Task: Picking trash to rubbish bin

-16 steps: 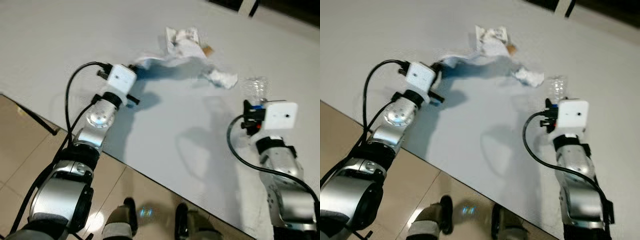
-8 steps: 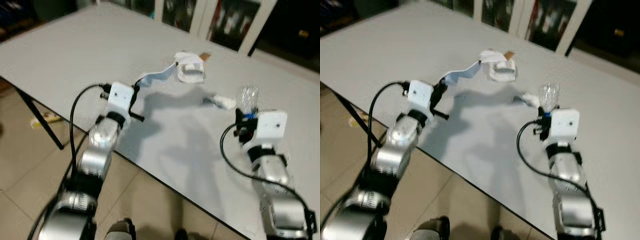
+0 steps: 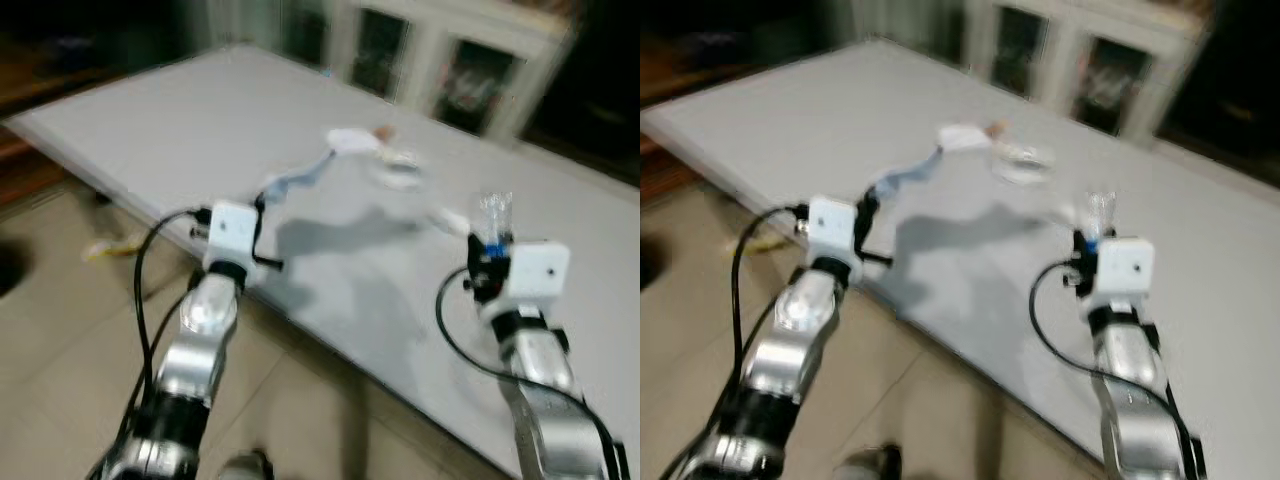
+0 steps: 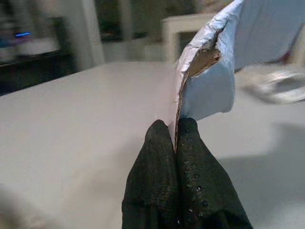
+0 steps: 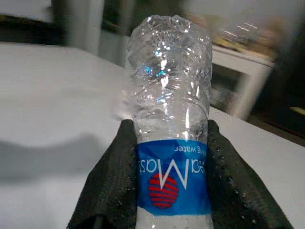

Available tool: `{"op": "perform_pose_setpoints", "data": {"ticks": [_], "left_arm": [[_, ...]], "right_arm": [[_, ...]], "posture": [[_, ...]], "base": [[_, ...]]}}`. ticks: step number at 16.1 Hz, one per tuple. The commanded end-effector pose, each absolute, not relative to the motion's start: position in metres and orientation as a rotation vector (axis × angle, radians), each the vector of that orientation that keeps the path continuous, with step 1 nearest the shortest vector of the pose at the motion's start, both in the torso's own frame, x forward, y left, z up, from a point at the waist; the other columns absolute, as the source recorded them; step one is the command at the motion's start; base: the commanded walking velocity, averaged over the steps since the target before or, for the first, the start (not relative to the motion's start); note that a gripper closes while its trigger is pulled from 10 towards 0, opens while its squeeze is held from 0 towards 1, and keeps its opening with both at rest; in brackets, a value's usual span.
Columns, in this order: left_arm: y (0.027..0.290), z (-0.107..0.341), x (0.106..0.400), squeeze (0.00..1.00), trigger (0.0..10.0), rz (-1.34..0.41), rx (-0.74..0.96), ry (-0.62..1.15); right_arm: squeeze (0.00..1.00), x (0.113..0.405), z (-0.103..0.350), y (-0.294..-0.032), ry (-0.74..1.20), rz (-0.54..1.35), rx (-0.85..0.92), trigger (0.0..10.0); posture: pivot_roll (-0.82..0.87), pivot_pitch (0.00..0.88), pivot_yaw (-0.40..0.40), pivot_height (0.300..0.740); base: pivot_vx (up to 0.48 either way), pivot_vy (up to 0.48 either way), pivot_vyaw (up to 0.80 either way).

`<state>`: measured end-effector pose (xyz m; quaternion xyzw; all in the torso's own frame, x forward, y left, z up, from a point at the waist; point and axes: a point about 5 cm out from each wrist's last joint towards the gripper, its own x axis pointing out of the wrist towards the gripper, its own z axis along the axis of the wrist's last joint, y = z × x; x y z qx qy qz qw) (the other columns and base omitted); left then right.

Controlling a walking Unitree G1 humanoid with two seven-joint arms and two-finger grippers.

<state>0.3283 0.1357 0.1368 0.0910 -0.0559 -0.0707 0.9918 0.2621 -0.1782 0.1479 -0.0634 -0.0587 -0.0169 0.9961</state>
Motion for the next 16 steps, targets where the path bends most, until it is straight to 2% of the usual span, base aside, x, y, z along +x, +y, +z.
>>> {"op": "perform_pose_setpoints", "data": {"ticks": [1, 2, 3, 16], "left_arm": [[0.136, 0.143, 0.331, 0.00, 4.9, -0.128, 0.188, -0.122], [0.136, 0.144, 0.332, 0.00, 7.8, -0.128, 0.187, -0.120], [0.133, 0.146, 0.335, 0.00, 10.0, -0.130, 0.182, -0.122], [0.119, 0.150, 0.340, 0.00, 10.0, -0.125, 0.133, -0.098]], "right_arm": [[0.00, 0.261, 0.149, -0.179, -0.126, -0.042, -0.133, 10.0], [0.00, 0.261, 0.148, -0.179, -0.126, -0.042, -0.134, 10.0], [0.00, 0.260, 0.148, -0.178, -0.126, -0.040, -0.135, 10.0], [0.00, 0.263, 0.150, -0.178, -0.145, -0.052, -0.131, 10.0]], "posture": [[0.24, 0.006, -0.074, 0.740], [0.24, 0.004, -0.072, 0.740], [0.24, 0.002, -0.069, 0.740], [0.23, 0.004, -0.068, 0.740]], "base": [[0.000, 0.000, 0.80], [0.000, 0.000, 0.80], [0.000, 0.000, 0.80], [0.000, 0.000, 0.80]]}}
